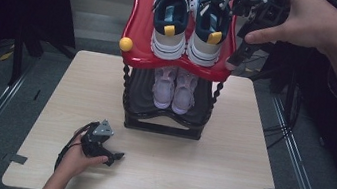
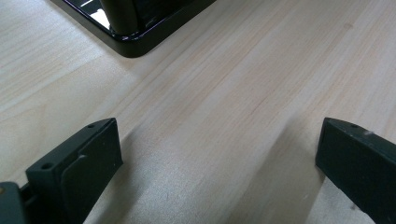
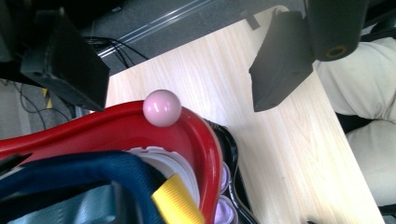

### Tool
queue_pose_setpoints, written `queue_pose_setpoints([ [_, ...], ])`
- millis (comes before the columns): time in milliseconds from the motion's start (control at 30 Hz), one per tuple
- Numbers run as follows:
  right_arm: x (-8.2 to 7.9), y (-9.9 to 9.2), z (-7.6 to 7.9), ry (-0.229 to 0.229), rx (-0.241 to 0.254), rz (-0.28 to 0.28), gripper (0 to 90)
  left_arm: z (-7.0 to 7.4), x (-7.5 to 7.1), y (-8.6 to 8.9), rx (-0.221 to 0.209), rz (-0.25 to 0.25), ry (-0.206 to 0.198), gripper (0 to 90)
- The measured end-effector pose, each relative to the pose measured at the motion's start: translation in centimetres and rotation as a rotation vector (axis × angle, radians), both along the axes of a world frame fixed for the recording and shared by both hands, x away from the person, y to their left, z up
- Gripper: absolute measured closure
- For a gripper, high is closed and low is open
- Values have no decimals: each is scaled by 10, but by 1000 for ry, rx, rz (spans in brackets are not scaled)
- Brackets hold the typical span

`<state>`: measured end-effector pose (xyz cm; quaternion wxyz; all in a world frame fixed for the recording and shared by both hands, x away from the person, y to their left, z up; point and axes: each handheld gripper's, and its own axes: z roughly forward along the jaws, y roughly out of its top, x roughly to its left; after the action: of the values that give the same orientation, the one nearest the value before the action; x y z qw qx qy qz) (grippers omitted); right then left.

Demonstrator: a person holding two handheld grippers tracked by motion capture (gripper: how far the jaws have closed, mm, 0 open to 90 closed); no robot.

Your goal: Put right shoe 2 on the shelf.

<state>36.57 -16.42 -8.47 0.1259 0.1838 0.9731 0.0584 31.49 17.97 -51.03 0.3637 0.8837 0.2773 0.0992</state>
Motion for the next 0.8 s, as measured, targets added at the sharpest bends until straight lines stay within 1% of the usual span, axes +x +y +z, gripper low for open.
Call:
queue_pose_setpoints([
  [100,-2,-3,-4,21,-4,4,169,0,0,0,-1,0,0,0],
  [200,-4,-7,-7,29,0,2,163,0,0,0,-1,0,0,0],
  [367,-7,-18,-12,27,11,-7,160,0,0,0,-1,0,1,0],
  [400,-8,-21,-13,31,18,-17,160,0,0,0,0,0,1,0],
  [500,-10,-28,-16,37,15,-17,159,0,0,0,-1,0,1,0],
  [567,-12,-33,-19,40,14,-26,159,0,0,0,-1,0,1,0],
  [600,-12,-35,-20,46,16,-22,159,0,0,0,-1,0,0,0],
  [633,-14,-37,-22,52,15,-32,159,0,0,0,0,0,1,0],
  [667,-14,-39,-23,51,9,-26,158,0,0,0,-3,2,0,0],
  [800,-17,-48,-28,61,11,-38,156,0,0,0,-2,1,1,0],
])
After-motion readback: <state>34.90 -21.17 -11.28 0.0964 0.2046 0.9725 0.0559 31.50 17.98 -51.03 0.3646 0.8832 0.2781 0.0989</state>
